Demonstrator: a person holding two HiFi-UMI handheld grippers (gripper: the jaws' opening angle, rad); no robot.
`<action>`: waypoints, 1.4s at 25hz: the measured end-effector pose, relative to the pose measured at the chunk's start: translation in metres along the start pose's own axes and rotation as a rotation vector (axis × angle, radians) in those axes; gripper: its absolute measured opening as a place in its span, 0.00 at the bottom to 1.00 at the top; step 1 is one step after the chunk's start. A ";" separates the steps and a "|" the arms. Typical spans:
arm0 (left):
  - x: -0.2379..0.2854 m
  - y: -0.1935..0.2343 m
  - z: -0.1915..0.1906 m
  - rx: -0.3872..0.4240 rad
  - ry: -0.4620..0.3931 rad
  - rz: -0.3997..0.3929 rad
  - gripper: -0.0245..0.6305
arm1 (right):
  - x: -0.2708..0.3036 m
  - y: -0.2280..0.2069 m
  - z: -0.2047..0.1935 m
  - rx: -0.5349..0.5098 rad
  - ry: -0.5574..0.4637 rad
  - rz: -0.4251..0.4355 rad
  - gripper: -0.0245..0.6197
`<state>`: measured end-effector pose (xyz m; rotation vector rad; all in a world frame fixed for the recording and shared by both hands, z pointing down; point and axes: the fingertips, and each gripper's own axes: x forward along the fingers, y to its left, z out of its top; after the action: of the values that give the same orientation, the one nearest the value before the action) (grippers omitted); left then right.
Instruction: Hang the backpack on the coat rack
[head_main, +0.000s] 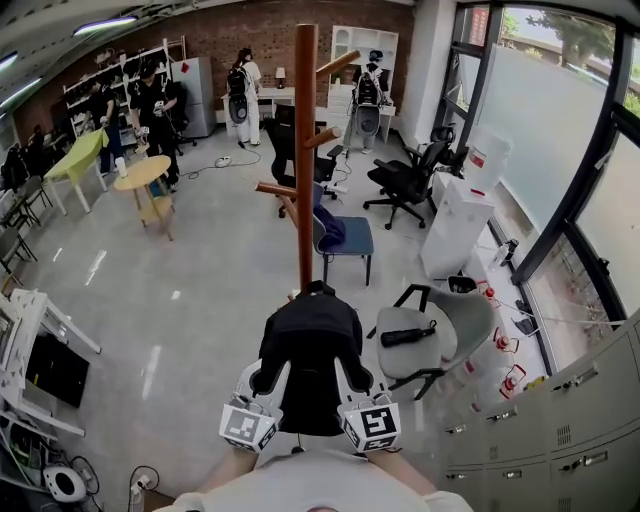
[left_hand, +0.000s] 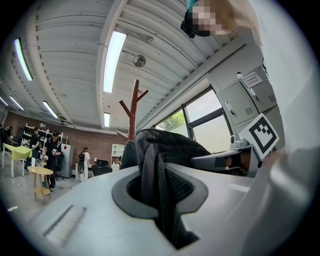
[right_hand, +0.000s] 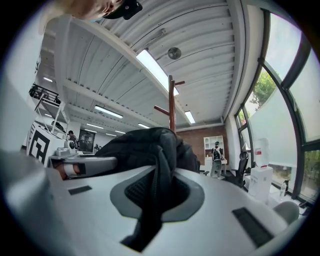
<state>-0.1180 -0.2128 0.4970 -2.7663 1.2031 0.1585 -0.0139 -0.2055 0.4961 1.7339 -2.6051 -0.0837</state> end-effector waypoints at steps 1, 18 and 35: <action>0.002 0.005 -0.001 0.000 -0.004 -0.005 0.10 | 0.005 0.000 0.000 -0.004 -0.001 -0.005 0.09; 0.037 0.021 0.000 0.011 -0.011 0.061 0.11 | 0.039 -0.027 0.004 -0.019 -0.005 0.064 0.09; 0.052 0.013 0.068 0.118 -0.085 0.138 0.11 | 0.041 -0.045 0.072 -0.058 -0.124 0.196 0.09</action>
<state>-0.0958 -0.2488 0.4212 -2.5504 1.3363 0.2089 0.0084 -0.2580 0.4208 1.4928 -2.8133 -0.2696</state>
